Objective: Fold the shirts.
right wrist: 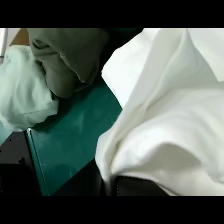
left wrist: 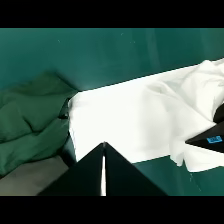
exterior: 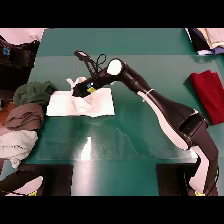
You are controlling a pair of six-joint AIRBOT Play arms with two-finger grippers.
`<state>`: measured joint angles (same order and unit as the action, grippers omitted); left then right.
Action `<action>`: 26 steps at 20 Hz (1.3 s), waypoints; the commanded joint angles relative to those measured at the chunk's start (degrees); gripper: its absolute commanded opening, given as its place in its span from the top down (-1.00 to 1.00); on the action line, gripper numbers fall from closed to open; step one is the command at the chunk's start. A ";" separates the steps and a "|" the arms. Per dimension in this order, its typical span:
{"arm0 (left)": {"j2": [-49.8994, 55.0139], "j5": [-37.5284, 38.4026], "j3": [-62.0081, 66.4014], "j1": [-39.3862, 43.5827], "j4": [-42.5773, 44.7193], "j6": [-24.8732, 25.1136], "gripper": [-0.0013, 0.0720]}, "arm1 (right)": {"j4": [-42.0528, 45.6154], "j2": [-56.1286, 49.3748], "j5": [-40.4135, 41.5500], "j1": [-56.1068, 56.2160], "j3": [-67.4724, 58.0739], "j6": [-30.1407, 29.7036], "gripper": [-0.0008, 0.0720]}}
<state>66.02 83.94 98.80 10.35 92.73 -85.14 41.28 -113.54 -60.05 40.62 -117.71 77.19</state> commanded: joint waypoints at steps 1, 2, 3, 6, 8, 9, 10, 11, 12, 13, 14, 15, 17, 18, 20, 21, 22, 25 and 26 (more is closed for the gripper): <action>-0.09 0.57 0.07 -0.04 0.04 0.07 0.88 | -1.38 0.39 4.96 0.33 -0.13 -0.07 0.93; -0.09 0.57 0.07 -0.04 0.04 0.07 0.88 | -1.40 0.39 5.79 0.35 -0.13 -0.07 0.92; -0.09 0.57 0.04 -0.04 0.02 0.07 0.88 | -1.33 0.39 6.75 0.63 -0.13 -0.09 0.92; -0.09 0.52 0.04 -0.04 -0.11 0.04 0.87 | -1.29 0.09 13.38 2.80 -0.02 -2.95 0.88; -0.09 0.55 0.04 -0.04 -0.11 0.04 0.87 | -2.89 -1.16 18.05 5.05 -0.04 -6.40 0.03; -0.09 0.57 0.04 -0.04 -0.11 0.04 0.88 | -5.51 -2.14 19.85 5.97 -0.04 -7.98 -0.18; -0.09 0.57 0.04 -0.04 -0.11 0.02 0.88 | -7.89 -2.99 21.38 6.60 -0.04 -9.53 -0.33; -0.09 0.61 0.04 -0.04 -0.11 0.02 0.88 | -10.38 -3.61 22.64 6.88 -0.02 -10.29 -0.49; -0.09 0.61 0.04 -0.04 -0.13 0.02 0.88 | -12.02 -3.67 22.82 6.82 -0.04 -10.43 -0.50; -0.09 0.70 0.04 -0.04 -0.11 0.02 0.87 | -12.46 -3.02 22.16 6.25 -0.02 -10.45 -0.49; -0.09 0.74 0.04 -0.04 -0.11 0.02 0.88 | -11.32 -1.92 21.11 5.22 -0.02 -10.43 -0.49; -0.09 0.81 0.07 -0.04 -0.13 0.04 0.87 | -9.57 -0.48 18.73 3.56 -0.02 -10.38 -0.49; -0.09 1.27 0.04 -0.04 -0.11 0.07 0.88 | -4.09 2.19 10.71 -0.70 0.22 -9.81 -0.48; -0.09 1.20 0.04 -0.04 -0.11 0.07 0.88 | -1.55 3.96 7.06 -3.10 2.05 -9.05 -0.48; -0.09 1.09 0.04 -0.04 -0.11 0.07 0.88 | 2.58 7.89 1.29 -8.26 8.76 -7.72 -0.48; -0.09 0.98 0.04 -0.04 -0.13 0.04 0.88 | 4.00 9.86 -0.70 -11.04 13.20 -6.16 -0.48; -0.09 0.98 0.04 -0.04 -0.13 0.04 0.87 | 4.39 11.50 -2.01 -13.86 17.84 -4.55 -0.48; -0.09 0.94 0.04 -0.04 -0.13 0.04 0.87 | 3.54 13.75 -2.99 -20.46 29.79 -1.16 -0.49; -0.09 0.92 0.04 -0.04 -0.17 0.04 0.88 | 1.62 13.57 -2.93 -21.79 32.81 -1.18 -0.50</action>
<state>65.98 84.97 98.80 10.33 92.58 -85.10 43.75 -101.91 -60.05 24.21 -94.32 73.43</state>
